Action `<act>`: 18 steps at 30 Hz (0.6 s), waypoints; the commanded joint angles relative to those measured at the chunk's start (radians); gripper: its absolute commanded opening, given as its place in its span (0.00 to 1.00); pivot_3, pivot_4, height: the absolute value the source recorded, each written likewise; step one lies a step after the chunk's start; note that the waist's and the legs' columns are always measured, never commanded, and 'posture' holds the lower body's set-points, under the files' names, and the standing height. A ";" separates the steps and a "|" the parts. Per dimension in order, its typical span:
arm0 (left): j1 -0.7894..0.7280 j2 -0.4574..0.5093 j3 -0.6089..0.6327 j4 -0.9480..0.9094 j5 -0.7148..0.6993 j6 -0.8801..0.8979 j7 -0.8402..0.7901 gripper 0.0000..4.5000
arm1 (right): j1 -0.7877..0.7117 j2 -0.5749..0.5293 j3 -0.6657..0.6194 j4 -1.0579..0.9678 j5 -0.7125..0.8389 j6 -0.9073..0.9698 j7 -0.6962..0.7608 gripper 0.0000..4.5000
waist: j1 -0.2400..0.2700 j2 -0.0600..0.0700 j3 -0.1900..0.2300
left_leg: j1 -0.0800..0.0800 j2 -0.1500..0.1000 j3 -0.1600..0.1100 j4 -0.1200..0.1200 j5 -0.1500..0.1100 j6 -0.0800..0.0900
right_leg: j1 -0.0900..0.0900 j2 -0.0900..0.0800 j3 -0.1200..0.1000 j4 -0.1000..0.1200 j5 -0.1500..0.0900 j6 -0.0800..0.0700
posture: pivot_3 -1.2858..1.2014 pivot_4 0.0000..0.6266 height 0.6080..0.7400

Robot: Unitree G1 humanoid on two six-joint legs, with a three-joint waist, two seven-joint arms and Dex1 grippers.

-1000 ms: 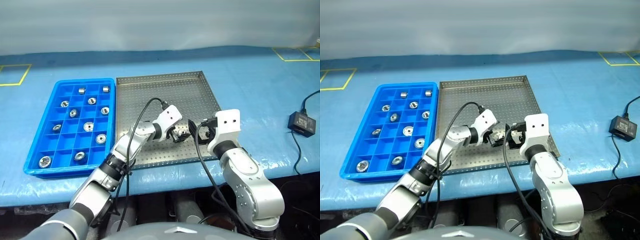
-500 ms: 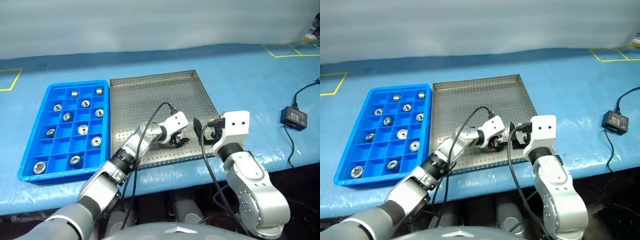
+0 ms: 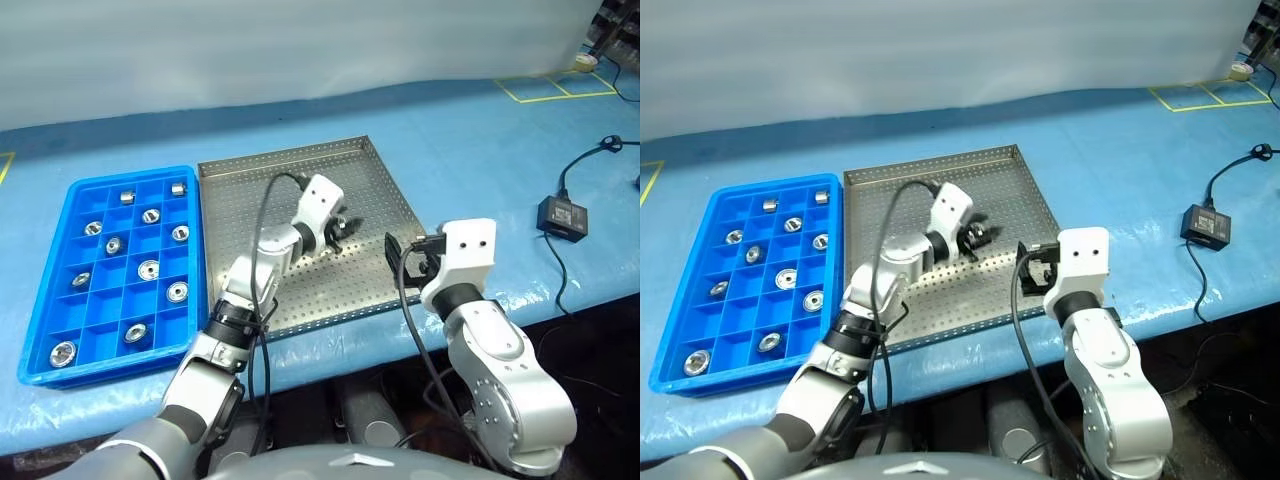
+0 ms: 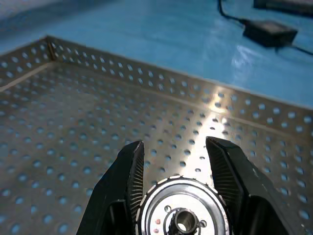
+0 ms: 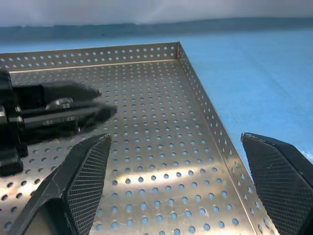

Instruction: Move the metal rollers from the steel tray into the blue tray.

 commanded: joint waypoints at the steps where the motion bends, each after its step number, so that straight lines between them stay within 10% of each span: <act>1: 0.031 -0.019 0.093 -0.172 -0.020 0.055 0.127 0.39 | -0.048 0.002 0.018 0.015 0.018 -0.035 0.015 1.00 | 0.005 0.000 0.000 | 0.000 0.000 0.000 0.000 0.000 0.000 | 0.000 0.000 0.000 0.000 0.000 0.000 | 0.45 0.24 1.00; 18: 0.412 0.057 0.299 -0.712 0.144 0.253 0.503 0.39 | -0.205 -0.094 0.223 0.302 0.132 -0.241 0.305 1.00 | 0.222 -0.006 0.001 | 0.000 -0.001 0.002 0.000 -0.001 0.002 | 0.000 -0.001 -0.001 -0.002 0.001 0.001 | 0.61 0.24 1.00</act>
